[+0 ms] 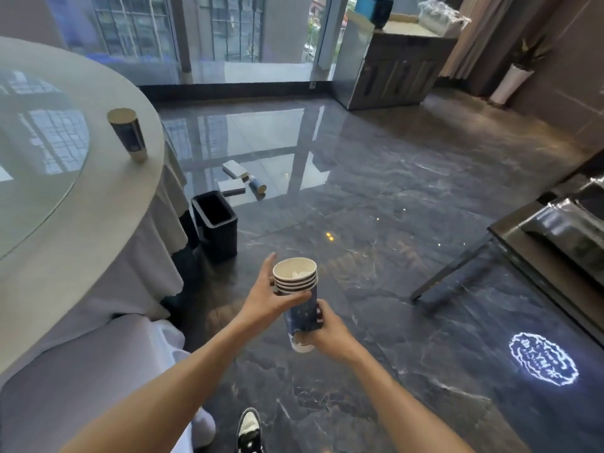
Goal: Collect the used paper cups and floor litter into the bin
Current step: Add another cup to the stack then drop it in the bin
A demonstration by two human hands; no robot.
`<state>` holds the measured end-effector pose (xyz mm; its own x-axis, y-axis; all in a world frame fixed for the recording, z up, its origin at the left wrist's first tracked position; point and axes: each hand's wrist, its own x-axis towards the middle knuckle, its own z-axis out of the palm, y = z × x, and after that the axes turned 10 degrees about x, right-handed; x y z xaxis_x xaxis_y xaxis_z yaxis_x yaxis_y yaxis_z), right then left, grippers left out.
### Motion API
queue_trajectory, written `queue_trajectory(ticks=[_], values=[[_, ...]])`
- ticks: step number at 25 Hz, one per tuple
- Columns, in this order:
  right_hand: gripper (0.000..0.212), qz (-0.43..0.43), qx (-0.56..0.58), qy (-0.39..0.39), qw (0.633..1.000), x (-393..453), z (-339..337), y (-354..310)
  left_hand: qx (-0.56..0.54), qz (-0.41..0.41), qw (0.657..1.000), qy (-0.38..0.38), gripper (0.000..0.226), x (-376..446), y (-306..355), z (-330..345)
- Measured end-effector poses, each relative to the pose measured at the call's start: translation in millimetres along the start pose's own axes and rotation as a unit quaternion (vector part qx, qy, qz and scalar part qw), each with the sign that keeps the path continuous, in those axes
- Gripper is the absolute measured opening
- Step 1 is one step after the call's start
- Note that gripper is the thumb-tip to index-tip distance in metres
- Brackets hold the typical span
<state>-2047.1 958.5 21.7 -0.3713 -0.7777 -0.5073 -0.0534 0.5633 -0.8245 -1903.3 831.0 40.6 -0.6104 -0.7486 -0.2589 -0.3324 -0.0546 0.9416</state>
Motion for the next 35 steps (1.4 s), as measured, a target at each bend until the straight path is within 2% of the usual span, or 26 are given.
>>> queue_trajectory(ticks=[8,13,17,20,25,30,35], values=[[0.067,-0.016,-0.034,-0.025,0.999,91,4,-67,-0.039,-0.047,0.998,0.026,0.086,81,24,-57],[0.065,-0.019,-0.055,-0.079,0.995,157,19,-100,-0.027,-0.060,0.996,0.066,0.093,118,19,-92],[0.059,-0.032,-0.072,-0.140,0.987,219,32,-124,-0.038,-0.079,0.987,0.133,0.088,156,5,-125],[0.061,-0.048,-0.096,-0.194,0.975,280,35,-152,-0.005,-0.090,0.976,0.200,0.078,196,7,-154],[0.068,-0.075,-0.153,-0.268,0.948,361,42,-205,-0.002,-0.118,0.957,0.265,0.099,255,20,-188],[0.069,-0.104,-0.175,-0.339,0.919,419,58,-257,-0.048,-0.134,0.926,0.350,0.098,295,39,-226],[0.066,-0.122,-0.170,-0.383,0.900,452,95,-299,-0.055,-0.132,0.907,0.397,0.077,312,43,-269]])
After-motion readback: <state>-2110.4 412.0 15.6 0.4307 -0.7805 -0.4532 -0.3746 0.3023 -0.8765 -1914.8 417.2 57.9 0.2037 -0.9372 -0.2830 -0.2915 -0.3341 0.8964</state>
